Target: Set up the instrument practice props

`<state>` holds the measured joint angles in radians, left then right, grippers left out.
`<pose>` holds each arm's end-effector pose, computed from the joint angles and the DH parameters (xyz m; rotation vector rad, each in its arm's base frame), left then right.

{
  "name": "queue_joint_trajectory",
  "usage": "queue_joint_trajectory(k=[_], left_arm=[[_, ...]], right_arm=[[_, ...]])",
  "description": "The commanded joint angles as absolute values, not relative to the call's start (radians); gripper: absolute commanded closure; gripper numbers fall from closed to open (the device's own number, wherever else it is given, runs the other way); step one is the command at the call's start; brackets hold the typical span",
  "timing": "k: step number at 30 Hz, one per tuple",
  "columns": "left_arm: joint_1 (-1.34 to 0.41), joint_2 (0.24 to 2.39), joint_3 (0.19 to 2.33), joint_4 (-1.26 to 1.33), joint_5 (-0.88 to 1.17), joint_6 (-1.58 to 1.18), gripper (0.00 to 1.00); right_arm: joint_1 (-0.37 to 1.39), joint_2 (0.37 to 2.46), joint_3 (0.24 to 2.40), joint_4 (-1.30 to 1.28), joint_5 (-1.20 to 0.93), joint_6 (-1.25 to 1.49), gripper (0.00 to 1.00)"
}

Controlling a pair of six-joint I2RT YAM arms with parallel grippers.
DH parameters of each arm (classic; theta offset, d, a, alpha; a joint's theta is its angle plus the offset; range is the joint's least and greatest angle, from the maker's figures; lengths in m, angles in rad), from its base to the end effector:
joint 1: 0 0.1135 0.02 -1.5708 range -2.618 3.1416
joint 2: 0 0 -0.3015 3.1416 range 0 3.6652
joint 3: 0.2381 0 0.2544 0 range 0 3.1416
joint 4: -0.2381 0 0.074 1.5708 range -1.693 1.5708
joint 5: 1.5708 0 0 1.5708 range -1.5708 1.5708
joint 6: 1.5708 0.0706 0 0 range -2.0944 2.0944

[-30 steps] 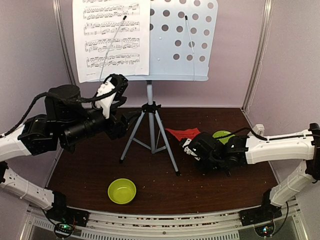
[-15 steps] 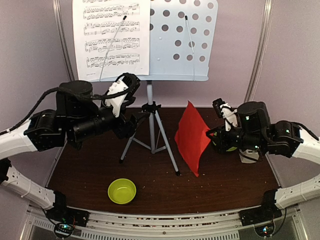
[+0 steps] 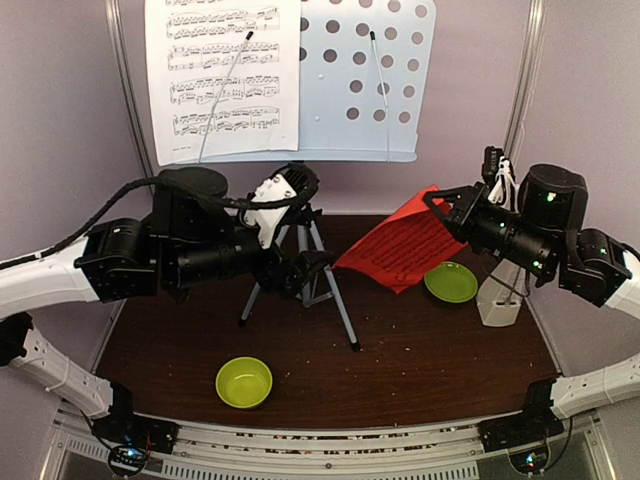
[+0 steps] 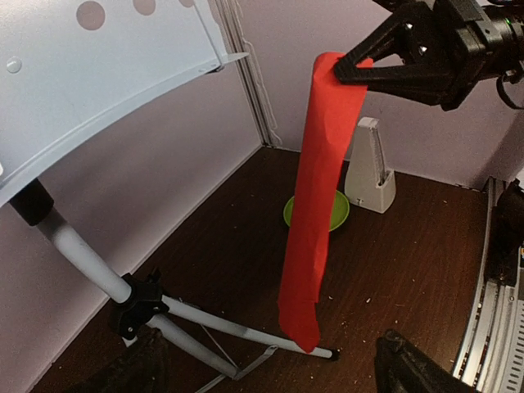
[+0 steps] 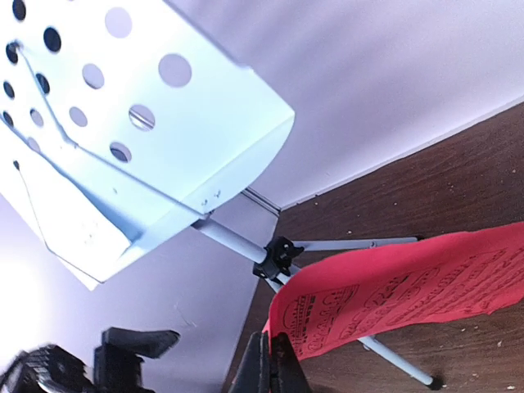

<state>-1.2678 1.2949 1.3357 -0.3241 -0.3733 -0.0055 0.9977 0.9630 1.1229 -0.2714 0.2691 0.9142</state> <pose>0.1190 -0.2945 0.4346 0.8803 1.6489 -0.5446 0.1370 0.1776 0.4438 0.1439 1.8236 1.1848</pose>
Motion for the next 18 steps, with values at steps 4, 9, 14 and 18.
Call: queue_joint_trajectory(k=[4, 9, 14, 18], left_arm=[[-1.275, 1.337, 1.363, -0.301, -0.335, -0.053, 0.08], [-1.274, 1.355, 1.373, -0.290, -0.349, -0.045, 0.08], [-1.274, 1.390, 1.406, -0.305, -0.352, -0.025, 0.09], [-1.273, 1.419, 1.431, -0.311, -0.378, -0.009, 0.09]], right_arm=[[0.994, 0.940, 1.144, -0.246, 0.343, 1.189, 1.00], [0.995, 0.921, 1.158, -0.286, 0.377, 1.250, 1.00], [0.995, 0.917, 1.161, -0.295, 0.388, 1.288, 1.00], [0.994, 0.927, 1.175, -0.284, 0.382, 1.304, 1.00]])
